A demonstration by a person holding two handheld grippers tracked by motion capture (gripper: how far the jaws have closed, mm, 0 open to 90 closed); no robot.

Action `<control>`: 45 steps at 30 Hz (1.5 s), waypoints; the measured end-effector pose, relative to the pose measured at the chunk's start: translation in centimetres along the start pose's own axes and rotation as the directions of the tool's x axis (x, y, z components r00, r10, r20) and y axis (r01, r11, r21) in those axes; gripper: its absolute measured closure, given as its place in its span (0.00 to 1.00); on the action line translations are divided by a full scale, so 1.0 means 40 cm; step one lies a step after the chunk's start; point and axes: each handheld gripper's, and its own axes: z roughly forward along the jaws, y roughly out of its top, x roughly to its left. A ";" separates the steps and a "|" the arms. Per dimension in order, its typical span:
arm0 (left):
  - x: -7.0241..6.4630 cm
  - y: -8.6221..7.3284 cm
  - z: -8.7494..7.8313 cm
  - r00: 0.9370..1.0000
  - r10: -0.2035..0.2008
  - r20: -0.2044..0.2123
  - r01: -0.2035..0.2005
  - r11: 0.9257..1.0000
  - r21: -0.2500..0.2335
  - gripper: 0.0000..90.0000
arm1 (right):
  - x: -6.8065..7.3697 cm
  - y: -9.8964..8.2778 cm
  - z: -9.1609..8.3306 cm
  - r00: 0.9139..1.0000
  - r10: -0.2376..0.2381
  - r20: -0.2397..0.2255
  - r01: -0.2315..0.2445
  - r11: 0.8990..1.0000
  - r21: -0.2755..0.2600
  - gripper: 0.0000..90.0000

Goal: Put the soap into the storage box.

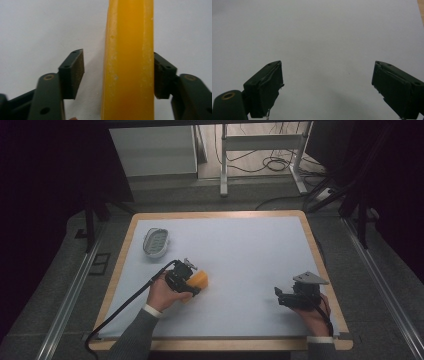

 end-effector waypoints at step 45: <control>0.064 0.000 -0.104 1.000 -0.015 0.012 0.016 0.997 -0.080 0.67 | -0.005 0.000 -0.003 1.000 -0.001 0.012 0.001 1.000 -0.002 0.11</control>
